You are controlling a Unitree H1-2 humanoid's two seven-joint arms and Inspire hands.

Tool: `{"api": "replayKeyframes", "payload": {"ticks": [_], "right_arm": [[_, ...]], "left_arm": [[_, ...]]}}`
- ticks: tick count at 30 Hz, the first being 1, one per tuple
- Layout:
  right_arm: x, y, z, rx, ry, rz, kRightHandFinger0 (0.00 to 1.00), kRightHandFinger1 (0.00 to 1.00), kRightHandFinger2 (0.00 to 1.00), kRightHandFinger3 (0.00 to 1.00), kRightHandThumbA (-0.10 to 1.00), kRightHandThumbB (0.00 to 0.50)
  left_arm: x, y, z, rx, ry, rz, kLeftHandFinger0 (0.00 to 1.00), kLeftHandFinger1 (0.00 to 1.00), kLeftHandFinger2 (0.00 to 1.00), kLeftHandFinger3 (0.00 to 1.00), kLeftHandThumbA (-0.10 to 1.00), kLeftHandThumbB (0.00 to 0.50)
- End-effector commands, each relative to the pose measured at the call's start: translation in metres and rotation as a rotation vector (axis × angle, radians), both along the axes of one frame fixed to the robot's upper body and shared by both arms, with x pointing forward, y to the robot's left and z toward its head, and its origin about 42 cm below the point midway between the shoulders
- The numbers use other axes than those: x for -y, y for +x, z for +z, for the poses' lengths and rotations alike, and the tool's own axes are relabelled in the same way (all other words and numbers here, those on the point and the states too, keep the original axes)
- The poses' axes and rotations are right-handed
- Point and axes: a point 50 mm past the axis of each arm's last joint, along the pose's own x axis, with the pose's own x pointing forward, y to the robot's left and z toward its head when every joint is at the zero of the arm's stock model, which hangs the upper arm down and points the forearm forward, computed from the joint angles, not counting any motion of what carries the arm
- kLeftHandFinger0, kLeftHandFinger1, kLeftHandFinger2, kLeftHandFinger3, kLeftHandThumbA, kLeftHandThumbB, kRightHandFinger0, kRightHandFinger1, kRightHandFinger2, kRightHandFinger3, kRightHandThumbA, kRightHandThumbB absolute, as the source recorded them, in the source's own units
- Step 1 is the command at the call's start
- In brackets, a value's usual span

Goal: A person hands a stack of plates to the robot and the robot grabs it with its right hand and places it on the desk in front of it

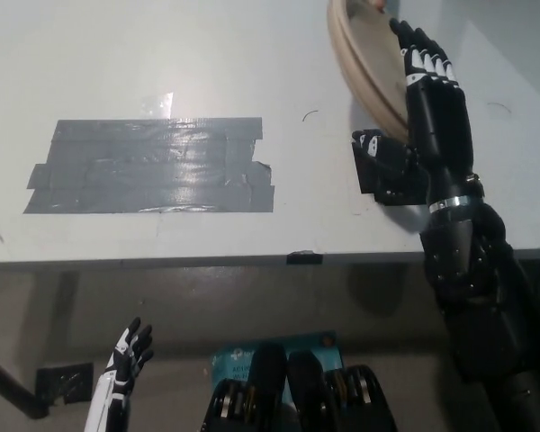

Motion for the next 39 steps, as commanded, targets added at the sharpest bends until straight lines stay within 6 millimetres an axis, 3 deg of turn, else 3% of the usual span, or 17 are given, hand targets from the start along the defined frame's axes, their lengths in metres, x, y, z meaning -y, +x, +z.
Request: {"api": "replayKeyframes", "payload": {"ticks": [1, 12, 19, 22, 24, 25, 26, 27, 28, 29, 31, 34, 36, 39], "right_arm": [[-0.004, 0.012, 0.031, 0.132, -0.039, -0.058, 1.00, 1.00, 1.00, 1.00, 1.00, 0.358], [-0.020, 0.015, 0.010, 0.093, -0.055, -0.044, 1.00, 1.00, 1.00, 1.00, 1.00, 0.403], [-0.031, 0.019, -0.001, 0.077, -0.112, -0.049, 1.00, 1.00, 1.00, 1.00, 1.00, 0.402], [-0.029, 0.027, -0.001, 0.082, -0.162, -0.110, 1.00, 1.00, 1.00, 1.00, 0.87, 0.406], [-0.023, 0.037, -0.002, 0.098, -0.213, -0.194, 1.00, 1.00, 1.00, 1.00, 0.86, 0.378], [-0.020, 0.039, -0.001, 0.100, -0.217, -0.228, 1.00, 1.00, 1.00, 1.00, 0.86, 0.311], [-0.015, 0.041, 0.001, 0.103, -0.200, -0.246, 0.36, 0.37, 0.47, 0.65, 0.85, 0.216], [-0.013, 0.042, 0.003, 0.106, -0.190, -0.249, 0.07, 0.11, 0.23, 0.45, 0.84, 0.191], [-0.009, 0.043, 0.004, 0.121, -0.167, -0.259, 0.01, 0.02, 0.05, 0.19, 0.84, 0.143], [-0.004, 0.043, 0.006, 0.153, -0.126, -0.280, 0.00, 0.00, 0.00, 0.05, 0.90, 0.079], [0.002, 0.041, 0.011, 0.171, -0.086, -0.287, 0.00, 0.00, 0.02, 0.09, 1.00, 0.041], [0.006, 0.035, 0.019, 0.255, -0.062, -0.276, 0.00, 0.00, 0.09, 0.10, 1.00, 0.007], [0.009, 0.031, 0.021, 0.297, -0.053, -0.270, 0.00, 0.00, 0.11, 0.10, 1.00, 0.011], [0.010, 0.026, 0.027, 0.344, -0.046, -0.277, 0.00, 0.00, 0.02, 0.04, 1.00, 0.023]], "left_arm": [[0.002, 0.005, 0.011, 0.060, 0.007, -0.017, 1.00, 1.00, 1.00, 1.00, 1.00, 0.219], [0.001, 0.006, 0.011, 0.047, 0.012, -0.020, 1.00, 1.00, 1.00, 1.00, 1.00, 0.203], [0.001, 0.007, 0.011, 0.056, 0.011, -0.023, 1.00, 1.00, 1.00, 1.00, 1.00, 0.186], [0.002, 0.006, 0.011, 0.056, 0.009, -0.023, 1.00, 1.00, 1.00, 1.00, 1.00, 0.177], [0.002, 0.006, 0.011, 0.056, 0.016, -0.024, 1.00, 1.00, 1.00, 1.00, 1.00, 0.181], [0.002, 0.006, 0.011, 0.056, 0.014, -0.026, 1.00, 1.00, 1.00, 1.00, 1.00, 0.179], [0.002, 0.006, 0.011, 0.056, 0.014, -0.027, 1.00, 1.00, 1.00, 1.00, 1.00, 0.181], [0.002, 0.006, 0.011, 0.055, 0.013, -0.027, 1.00, 1.00, 1.00, 1.00, 1.00, 0.182], [0.002, 0.006, 0.011, 0.056, 0.013, -0.027, 1.00, 1.00, 1.00, 1.00, 1.00, 0.179], [0.001, 0.006, 0.012, 0.057, 0.010, -0.029, 1.00, 1.00, 1.00, 1.00, 1.00, 0.179], [0.001, 0.007, 0.012, 0.058, 0.012, -0.029, 1.00, 1.00, 1.00, 1.00, 1.00, 0.178], [0.001, 0.008, 0.012, 0.055, 0.006, -0.026, 1.00, 1.00, 1.00, 1.00, 1.00, 0.184], [0.002, 0.007, 0.011, 0.053, 0.002, -0.024, 1.00, 1.00, 1.00, 1.00, 1.00, 0.182], [0.002, 0.007, 0.011, 0.054, -0.002, -0.021, 1.00, 1.00, 1.00, 1.00, 1.00, 0.183]]}}
